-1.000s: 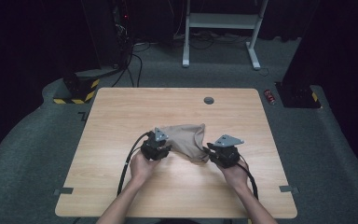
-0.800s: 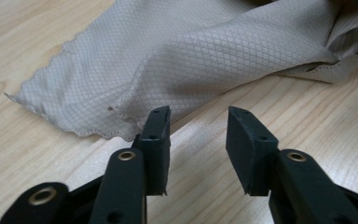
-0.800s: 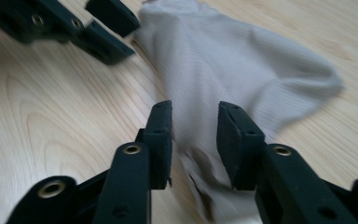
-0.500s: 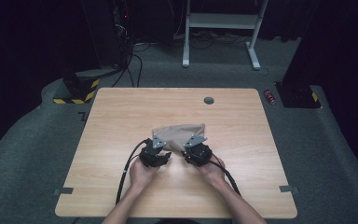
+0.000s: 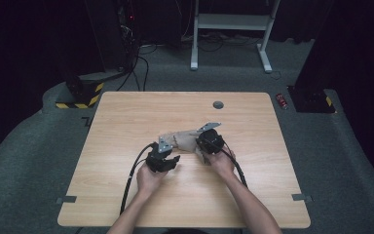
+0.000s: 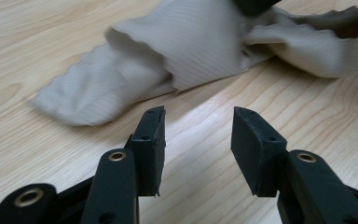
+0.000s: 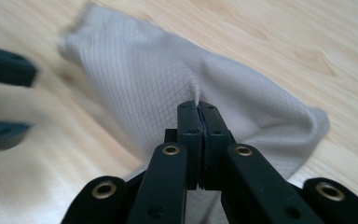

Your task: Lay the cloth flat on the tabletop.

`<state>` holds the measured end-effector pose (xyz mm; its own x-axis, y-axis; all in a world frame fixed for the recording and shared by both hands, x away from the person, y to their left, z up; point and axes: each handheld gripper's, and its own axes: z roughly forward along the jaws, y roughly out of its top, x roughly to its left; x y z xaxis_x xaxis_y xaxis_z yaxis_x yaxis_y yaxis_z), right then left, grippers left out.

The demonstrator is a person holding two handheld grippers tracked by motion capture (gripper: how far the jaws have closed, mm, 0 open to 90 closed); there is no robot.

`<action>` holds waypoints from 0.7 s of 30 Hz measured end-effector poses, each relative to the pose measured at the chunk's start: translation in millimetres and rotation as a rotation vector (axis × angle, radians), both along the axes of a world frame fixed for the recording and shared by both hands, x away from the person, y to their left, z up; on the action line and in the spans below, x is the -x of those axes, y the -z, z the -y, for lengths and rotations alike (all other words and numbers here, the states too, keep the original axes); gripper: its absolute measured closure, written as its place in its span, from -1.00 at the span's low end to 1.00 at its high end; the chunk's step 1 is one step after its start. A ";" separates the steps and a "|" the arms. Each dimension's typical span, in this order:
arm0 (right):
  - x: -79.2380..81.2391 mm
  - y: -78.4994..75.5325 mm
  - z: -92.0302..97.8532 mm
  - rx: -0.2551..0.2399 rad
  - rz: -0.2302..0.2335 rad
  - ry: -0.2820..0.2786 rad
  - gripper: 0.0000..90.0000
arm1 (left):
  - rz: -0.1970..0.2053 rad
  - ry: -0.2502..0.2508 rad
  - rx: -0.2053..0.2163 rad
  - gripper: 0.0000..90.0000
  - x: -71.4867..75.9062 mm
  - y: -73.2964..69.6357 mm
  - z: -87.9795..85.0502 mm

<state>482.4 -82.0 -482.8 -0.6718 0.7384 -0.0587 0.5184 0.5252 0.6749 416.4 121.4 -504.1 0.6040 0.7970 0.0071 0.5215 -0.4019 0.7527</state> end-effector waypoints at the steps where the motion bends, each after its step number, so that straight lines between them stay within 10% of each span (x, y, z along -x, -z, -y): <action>1: -3.5 3.0 0.7 0.012 -0.010 0.012 0.96 | 0.003 0.004 0.004 0.23 -1.3 0.4 2.9; 6: -6.3 9.4 7.5 -0.001 -0.048 0.039 0.73 | -0.028 0.010 -0.013 0.23 -14.6 2.8 16.8; 12: 20.5 -5.4 21.0 -0.062 0.020 -0.026 0.67 | -0.039 -0.035 -0.022 0.20 -29.4 3.7 25.6; 21: 48.8 -3.6 35.7 -0.026 0.067 -0.075 0.59 | -0.073 -0.109 0.024 0.21 -42.7 12.7 23.2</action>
<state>433.6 -117.7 -479.1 -0.7208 0.6877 -0.0870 0.4312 0.5431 0.7205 459.1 98.1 -516.8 0.5116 0.8576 -0.0534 0.6153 -0.3223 0.7194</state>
